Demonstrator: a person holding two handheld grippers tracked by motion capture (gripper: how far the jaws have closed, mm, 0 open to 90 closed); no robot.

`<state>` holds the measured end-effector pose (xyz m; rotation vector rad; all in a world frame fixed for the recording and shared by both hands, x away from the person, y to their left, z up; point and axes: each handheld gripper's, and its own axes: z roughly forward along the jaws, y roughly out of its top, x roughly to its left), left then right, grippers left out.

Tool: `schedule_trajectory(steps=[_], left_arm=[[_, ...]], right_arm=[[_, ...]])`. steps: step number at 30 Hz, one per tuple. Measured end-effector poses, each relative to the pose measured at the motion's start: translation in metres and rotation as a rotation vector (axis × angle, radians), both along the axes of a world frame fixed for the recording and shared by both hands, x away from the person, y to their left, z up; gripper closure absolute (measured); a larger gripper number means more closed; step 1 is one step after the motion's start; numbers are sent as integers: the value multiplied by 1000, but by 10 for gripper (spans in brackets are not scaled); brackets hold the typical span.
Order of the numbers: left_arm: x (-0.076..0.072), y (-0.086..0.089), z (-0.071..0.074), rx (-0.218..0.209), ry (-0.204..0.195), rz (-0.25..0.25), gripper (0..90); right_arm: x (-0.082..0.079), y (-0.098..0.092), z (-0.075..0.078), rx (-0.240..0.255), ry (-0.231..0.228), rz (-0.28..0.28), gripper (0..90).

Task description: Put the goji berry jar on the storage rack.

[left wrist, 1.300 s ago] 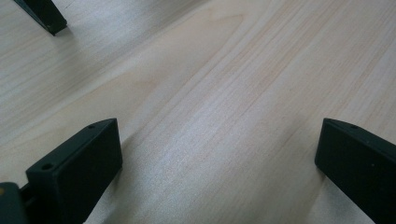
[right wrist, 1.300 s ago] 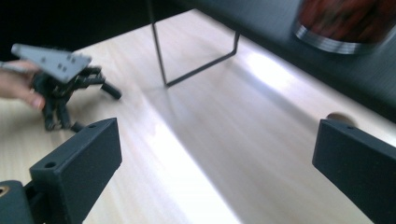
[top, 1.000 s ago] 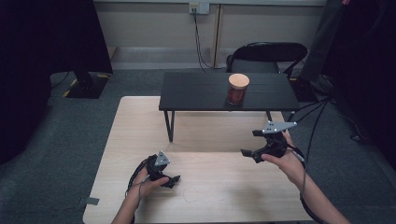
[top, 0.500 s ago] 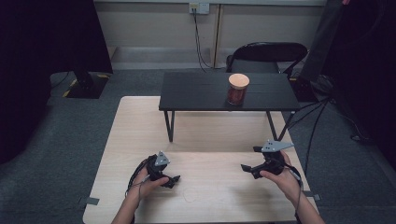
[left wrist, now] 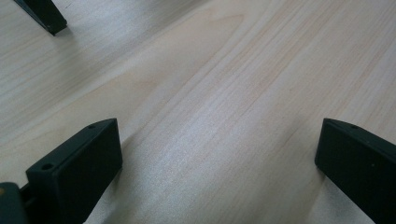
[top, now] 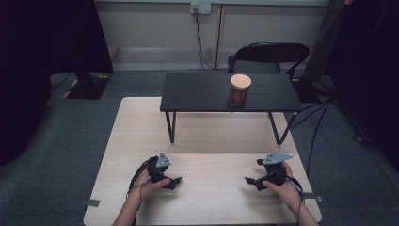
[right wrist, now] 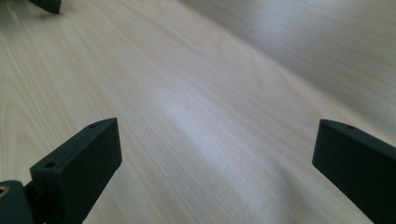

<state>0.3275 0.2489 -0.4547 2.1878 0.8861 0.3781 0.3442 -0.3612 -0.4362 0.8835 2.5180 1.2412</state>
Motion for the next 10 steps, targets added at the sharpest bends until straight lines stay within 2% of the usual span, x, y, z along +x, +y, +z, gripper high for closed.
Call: schedule_trajectory(steps=[5, 10], left_arm=[[0, 0, 0, 0, 0, 0, 0], [0, 0, 0, 0, 0, 0, 0]], right_arm=[[-2, 0, -4, -5, 4, -15, 5], [-3, 2, -1, -41, 9, -19, 4]])
